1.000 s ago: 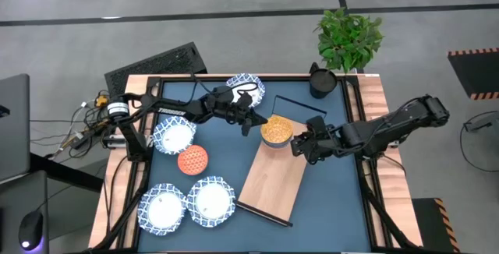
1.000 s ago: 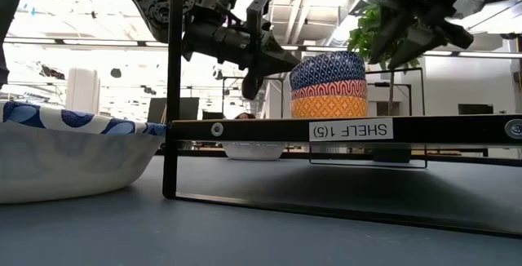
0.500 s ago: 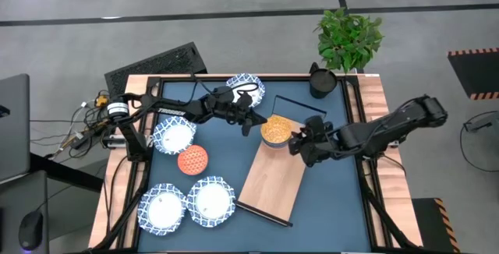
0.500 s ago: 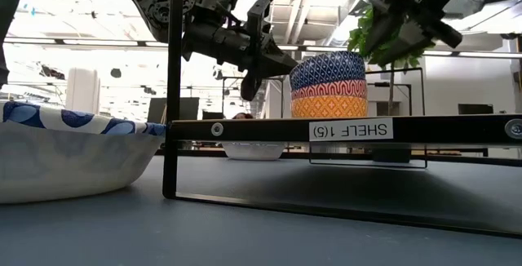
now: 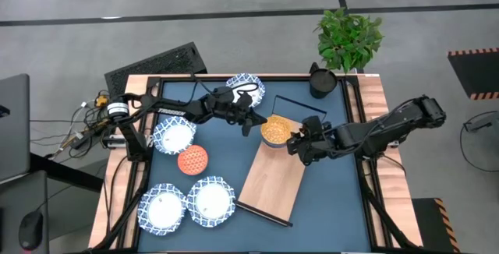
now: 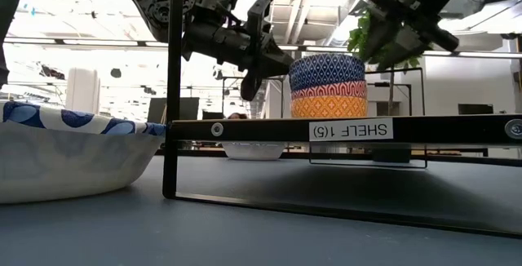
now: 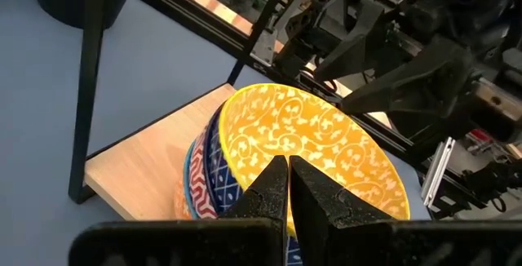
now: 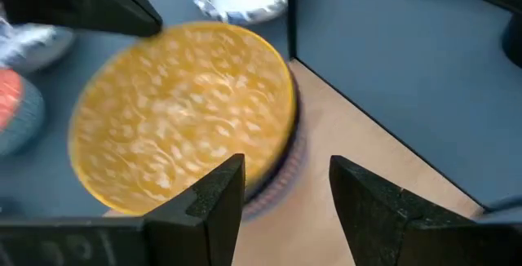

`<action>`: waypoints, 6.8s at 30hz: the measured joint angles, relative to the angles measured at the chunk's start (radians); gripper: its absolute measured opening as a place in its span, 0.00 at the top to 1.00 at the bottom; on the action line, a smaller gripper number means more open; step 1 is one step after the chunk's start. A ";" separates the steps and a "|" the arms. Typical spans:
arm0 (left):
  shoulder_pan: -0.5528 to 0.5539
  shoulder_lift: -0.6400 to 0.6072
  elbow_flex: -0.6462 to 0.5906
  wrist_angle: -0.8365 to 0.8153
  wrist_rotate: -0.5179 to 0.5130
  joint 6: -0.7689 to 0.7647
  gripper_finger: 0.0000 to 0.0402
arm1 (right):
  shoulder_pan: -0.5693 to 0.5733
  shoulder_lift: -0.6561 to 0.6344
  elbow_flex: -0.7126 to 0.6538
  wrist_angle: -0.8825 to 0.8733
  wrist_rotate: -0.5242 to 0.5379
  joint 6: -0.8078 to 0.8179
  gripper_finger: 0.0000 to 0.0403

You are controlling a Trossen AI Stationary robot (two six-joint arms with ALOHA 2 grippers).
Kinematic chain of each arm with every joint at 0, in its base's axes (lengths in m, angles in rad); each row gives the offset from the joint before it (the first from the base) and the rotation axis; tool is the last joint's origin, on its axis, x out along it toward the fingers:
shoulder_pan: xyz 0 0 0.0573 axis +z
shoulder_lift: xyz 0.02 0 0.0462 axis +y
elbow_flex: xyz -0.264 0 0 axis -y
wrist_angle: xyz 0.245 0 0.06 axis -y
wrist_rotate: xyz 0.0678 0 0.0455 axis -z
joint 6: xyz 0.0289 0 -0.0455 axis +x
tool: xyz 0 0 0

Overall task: Place and stack bowls onto a shelf
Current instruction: Adjust the stacked bowls on the shelf

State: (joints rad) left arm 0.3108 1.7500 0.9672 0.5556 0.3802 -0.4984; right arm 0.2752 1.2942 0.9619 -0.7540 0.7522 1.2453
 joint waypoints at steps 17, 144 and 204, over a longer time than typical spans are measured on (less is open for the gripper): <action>-0.070 -0.001 0.000 0.086 0.009 0.004 1.00 | 0.028 0.003 0.000 -0.081 0.040 0.068 0.49; -0.020 -0.006 0.000 0.061 -0.031 0.019 1.00 | -0.109 -0.015 -0.051 0.315 -0.032 -0.325 0.49; -0.026 -0.006 0.000 0.064 -0.031 0.013 1.00 | -0.150 -0.313 -0.508 0.682 -0.104 -0.095 0.90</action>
State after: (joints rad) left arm 0.2844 1.7443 0.9676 0.6196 0.3492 -0.4850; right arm 0.1253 0.9810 0.4538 -0.0723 0.6478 1.1506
